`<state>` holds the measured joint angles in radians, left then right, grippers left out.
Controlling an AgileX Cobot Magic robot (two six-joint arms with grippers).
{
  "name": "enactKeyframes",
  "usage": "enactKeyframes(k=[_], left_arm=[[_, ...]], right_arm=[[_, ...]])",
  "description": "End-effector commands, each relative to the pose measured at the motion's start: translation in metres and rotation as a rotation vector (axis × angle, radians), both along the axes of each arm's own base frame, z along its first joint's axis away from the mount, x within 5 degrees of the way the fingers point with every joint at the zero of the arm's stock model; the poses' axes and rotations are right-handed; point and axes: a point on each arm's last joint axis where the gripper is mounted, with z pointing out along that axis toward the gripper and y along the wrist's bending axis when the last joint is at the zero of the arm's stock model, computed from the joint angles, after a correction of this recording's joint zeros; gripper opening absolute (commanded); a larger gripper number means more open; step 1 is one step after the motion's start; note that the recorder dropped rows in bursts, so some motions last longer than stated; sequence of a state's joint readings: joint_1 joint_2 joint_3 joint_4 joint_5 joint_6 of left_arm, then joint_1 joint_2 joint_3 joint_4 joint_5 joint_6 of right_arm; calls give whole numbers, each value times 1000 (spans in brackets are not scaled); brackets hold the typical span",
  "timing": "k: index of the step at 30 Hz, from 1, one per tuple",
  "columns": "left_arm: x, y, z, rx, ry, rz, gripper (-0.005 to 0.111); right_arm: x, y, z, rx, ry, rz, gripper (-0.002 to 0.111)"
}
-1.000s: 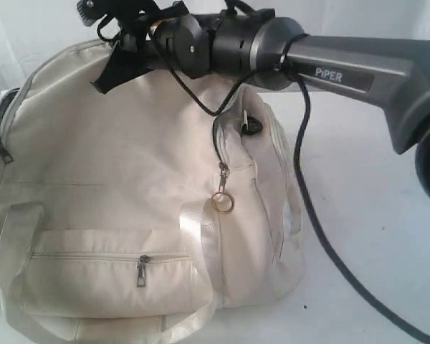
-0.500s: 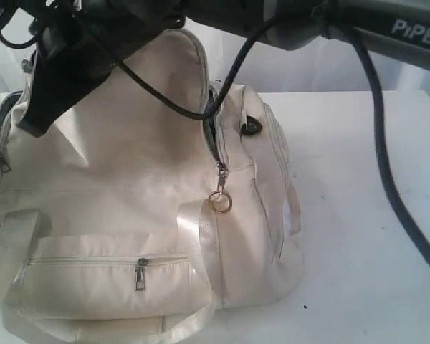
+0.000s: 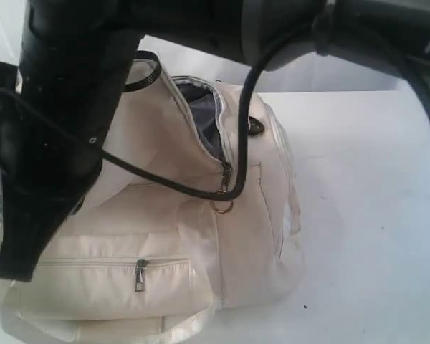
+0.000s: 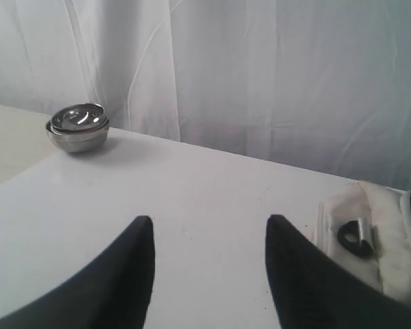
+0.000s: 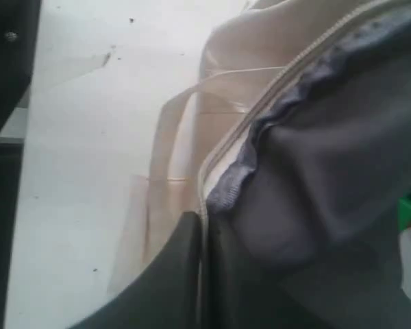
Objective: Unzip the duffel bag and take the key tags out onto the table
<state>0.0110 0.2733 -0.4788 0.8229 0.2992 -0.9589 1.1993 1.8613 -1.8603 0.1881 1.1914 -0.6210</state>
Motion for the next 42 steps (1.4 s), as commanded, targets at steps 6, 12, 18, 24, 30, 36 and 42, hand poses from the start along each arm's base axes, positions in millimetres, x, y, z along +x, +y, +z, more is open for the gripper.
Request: enactKeyframes(k=[6,12,18,24,30,36,42], left_arm=[[3,-11,0,-57,-18,-136,40],[3,-14,0,-39,-12,-180,40],[3,-15,-1,-53,-9,-192,40],[3,-14,-4,-58,19,-175,40],[2,-11,-9,-31,84,-150,40],[2,-13,-8,-54,76,-162,40],[2,-13,-8,-54,74,-163,40]], right_arm=[[-47,7,-10,-55,145,-27,4],[-63,8,-17,-90,187,-62,44],[-64,6,-14,-84,207,-106,75],[-65,-6,33,106,173,-119,70],[-50,-20,105,570,-103,-161,70],[-7,-20,104,603,-346,-346,68],[29,11,49,467,-353,-396,48]])
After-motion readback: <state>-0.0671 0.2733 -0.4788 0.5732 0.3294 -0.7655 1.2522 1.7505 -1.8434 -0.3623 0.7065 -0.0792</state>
